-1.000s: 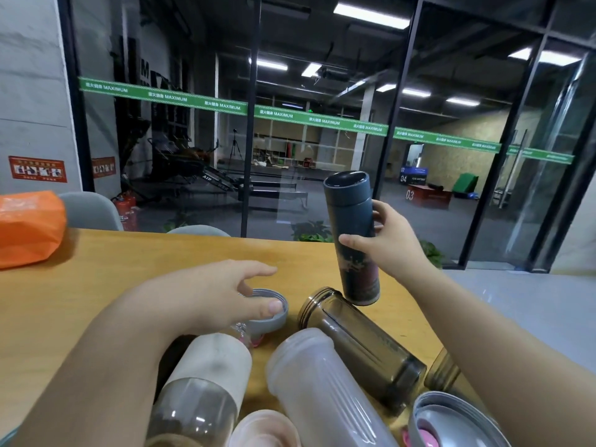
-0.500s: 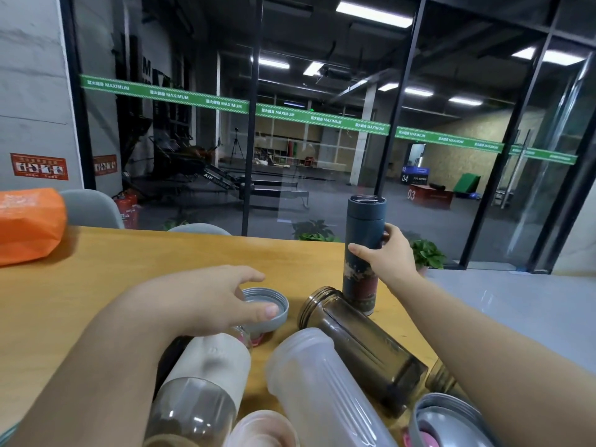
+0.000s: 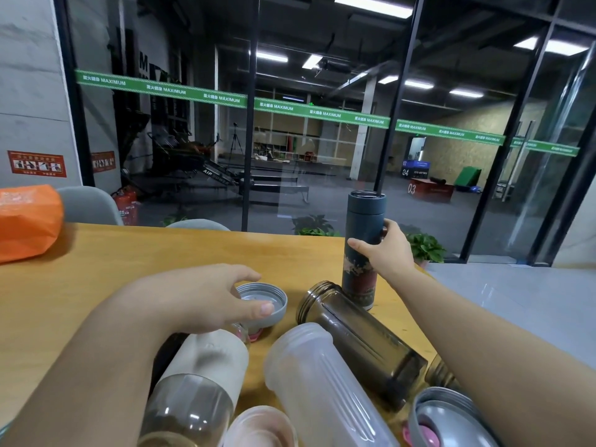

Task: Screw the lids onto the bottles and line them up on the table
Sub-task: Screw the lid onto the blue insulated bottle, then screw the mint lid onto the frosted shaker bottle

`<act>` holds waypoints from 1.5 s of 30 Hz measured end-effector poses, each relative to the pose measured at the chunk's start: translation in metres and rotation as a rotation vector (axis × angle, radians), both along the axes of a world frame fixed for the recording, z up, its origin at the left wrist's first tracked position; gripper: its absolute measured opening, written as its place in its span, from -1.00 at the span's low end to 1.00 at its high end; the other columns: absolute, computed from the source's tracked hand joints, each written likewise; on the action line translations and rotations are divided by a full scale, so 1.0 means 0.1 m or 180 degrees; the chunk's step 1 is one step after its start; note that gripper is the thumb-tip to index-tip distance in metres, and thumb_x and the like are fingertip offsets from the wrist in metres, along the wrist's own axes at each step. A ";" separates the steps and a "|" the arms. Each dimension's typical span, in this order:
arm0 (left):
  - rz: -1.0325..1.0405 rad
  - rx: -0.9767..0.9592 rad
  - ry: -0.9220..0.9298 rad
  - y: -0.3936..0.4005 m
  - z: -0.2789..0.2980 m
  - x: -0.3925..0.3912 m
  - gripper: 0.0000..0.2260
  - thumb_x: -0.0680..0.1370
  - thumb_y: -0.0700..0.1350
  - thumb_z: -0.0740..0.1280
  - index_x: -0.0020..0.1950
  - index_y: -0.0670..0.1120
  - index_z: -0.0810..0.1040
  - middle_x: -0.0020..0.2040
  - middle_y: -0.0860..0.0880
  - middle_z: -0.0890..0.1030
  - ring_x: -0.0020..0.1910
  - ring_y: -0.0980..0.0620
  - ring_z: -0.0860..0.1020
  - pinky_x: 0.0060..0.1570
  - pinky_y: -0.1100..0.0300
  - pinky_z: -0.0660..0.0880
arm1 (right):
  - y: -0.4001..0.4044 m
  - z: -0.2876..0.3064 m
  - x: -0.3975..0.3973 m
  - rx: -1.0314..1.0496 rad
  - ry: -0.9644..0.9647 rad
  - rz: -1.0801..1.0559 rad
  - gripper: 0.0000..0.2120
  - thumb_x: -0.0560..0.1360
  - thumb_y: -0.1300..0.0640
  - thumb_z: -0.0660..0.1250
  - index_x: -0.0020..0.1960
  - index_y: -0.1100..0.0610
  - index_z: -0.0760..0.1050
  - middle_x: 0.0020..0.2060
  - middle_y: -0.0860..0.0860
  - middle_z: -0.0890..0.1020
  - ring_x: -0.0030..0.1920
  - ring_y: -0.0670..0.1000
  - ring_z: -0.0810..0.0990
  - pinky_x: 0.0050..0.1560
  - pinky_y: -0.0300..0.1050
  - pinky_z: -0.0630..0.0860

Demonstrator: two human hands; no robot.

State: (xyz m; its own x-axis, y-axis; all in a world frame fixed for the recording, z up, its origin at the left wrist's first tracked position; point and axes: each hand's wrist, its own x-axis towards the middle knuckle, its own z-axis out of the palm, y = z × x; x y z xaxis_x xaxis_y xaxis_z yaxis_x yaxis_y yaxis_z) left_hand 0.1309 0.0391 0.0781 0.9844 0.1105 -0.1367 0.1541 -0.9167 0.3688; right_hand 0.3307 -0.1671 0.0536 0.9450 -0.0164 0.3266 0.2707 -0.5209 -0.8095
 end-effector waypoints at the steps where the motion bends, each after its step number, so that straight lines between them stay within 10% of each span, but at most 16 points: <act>1: 0.0013 -0.0015 0.0001 0.01 0.00 0.00 -0.39 0.46 0.34 0.21 0.47 0.23 0.19 0.33 0.19 0.47 0.01 0.16 0.46 0.22 0.21 0.38 | 0.00 0.00 0.01 -0.0010 0.0014 0.0008 -0.29 0.41 0.03 0.49 0.44 0.11 0.22 0.35 0.07 0.47 0.32 0.14 0.46 0.21 0.10 0.46; 22: -0.0013 -0.0131 0.0018 0.05 -0.02 0.02 -0.38 0.41 0.36 0.22 0.44 0.25 0.22 0.23 0.22 0.54 -0.04 0.19 0.50 0.25 0.14 0.41 | -0.04 0.01 -0.04 0.0038 0.0251 -0.0018 -0.23 0.43 0.09 0.47 0.46 0.17 0.09 0.38 0.13 0.39 0.35 0.17 0.41 0.25 0.13 0.43; 35: 0.0308 -0.0582 -0.0787 0.25 -0.12 -0.11 -0.59 0.47 0.20 0.32 0.29 0.17 0.41 0.03 0.19 0.59 0.03 0.15 0.56 0.21 0.11 0.44 | -0.06 0.00 -0.58 0.1203 0.0595 0.0364 -0.15 0.43 -0.05 0.45 0.49 0.15 0.02 0.36 0.10 0.35 0.14 0.04 0.38 0.09 -0.05 0.35; 42: 0.0128 -0.0824 -0.1486 0.17 -0.36 -0.36 -0.86 0.51 0.06 0.35 0.02 0.26 0.48 0.00 0.20 0.58 0.00 0.18 0.58 0.10 0.10 0.50 | 0.01 -0.14 -1.13 0.0323 0.0112 0.0875 -0.20 0.39 -0.07 0.47 0.46 0.11 0.12 0.28 0.07 0.38 0.22 0.03 0.43 0.20 -0.08 0.42; 45: 0.0118 -0.0678 -0.1858 0.16 -0.42 -0.48 -0.72 0.45 0.30 0.25 0.12 0.33 0.40 0.11 0.30 0.48 0.11 0.24 0.49 0.14 0.17 0.45 | 0.05 -0.24 -1.32 -0.0242 0.0011 0.1022 -0.12 0.34 -0.13 0.49 0.47 0.07 0.08 0.30 0.08 0.33 0.30 0.07 0.39 0.31 0.08 0.41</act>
State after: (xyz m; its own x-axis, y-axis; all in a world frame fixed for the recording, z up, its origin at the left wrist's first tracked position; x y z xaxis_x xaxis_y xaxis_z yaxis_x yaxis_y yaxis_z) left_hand 0.0829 0.0555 0.0358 0.8995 0.1755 0.4002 -0.0979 -0.8116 0.5759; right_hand 0.1987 -0.1621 0.0297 0.8991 0.3068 0.3123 0.4283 -0.4684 -0.7728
